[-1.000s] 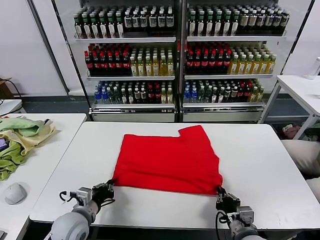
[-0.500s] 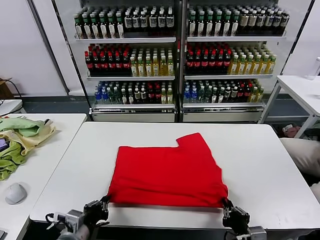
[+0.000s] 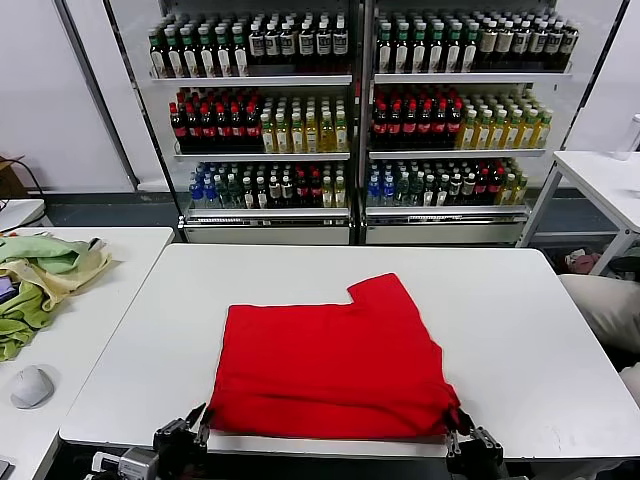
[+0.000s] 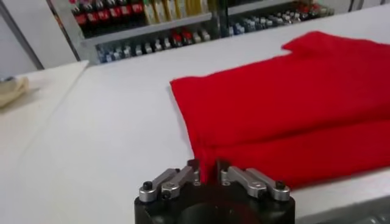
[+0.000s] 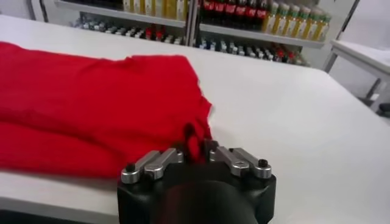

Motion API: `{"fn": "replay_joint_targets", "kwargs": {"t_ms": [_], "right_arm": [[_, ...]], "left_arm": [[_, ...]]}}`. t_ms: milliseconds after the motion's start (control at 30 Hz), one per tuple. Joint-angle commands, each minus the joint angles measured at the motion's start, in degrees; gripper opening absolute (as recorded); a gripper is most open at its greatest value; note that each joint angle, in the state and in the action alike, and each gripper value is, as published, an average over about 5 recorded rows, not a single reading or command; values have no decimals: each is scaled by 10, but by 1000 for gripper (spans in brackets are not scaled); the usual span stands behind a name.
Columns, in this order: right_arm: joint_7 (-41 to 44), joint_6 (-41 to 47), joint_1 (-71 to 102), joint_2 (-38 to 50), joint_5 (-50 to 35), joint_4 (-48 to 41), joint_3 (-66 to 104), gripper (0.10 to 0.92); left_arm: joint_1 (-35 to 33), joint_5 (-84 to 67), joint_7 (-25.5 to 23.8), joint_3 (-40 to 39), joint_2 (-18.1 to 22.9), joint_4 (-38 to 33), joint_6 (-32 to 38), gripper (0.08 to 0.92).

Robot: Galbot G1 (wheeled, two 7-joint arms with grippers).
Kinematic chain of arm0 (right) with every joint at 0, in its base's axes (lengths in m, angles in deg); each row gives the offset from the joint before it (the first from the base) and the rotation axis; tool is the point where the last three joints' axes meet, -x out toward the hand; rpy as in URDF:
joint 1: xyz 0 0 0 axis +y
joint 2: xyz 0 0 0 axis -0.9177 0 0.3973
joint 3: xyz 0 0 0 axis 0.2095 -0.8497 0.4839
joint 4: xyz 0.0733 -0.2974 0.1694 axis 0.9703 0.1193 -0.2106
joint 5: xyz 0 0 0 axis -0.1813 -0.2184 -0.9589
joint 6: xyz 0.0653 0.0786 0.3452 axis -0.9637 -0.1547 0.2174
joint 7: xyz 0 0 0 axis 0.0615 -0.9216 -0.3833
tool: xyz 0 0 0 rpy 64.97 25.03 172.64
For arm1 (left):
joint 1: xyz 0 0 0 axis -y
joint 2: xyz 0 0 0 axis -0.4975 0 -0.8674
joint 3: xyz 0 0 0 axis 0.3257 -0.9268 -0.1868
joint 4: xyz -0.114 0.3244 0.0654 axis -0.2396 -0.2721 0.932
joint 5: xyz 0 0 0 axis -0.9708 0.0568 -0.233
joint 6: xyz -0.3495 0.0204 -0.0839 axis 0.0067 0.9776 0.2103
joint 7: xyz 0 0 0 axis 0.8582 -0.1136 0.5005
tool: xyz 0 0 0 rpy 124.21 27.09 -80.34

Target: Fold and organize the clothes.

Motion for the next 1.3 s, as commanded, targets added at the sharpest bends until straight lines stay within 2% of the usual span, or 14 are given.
{"fn": "replay_joint_targets", "kwargs": {"t_ms": [33, 133, 333, 467, 567, 700, 967, 1300], "right_arm": [[-4, 48, -21, 12, -38, 74, 38, 577], [-11, 83, -103, 25, -74, 63, 33, 663], [-28, 112, -341, 25, -127, -99, -61, 798], [-26, 112, -461, 5, -128, -215, -122, 821], [-20, 112, -540, -9, -125, -298, -151, 822], [-14, 111, -614, -27, -122, -380, -175, 823], [-2, 103, -686, -56, -113, -512, -193, 823], [18, 50, -748, -116, -58, -653, -203, 823]], "left_arm": [[60, -16, 14, 36, -3, -59, -14, 375], [113, -44, 5, 28, -5, -33, -18, 462], [267, -60, -69, -25, 15, 108, -18, 635], [355, -63, -105, -59, 35, 215, -19, 752], [410, -63, -119, -82, 45, 277, -18, 807], [463, -60, -128, -108, 57, 344, -14, 822], [505, -40, -177, -128, 70, 443, 1, 823], [531, -20, -219, -135, 70, 494, 15, 823]]}}
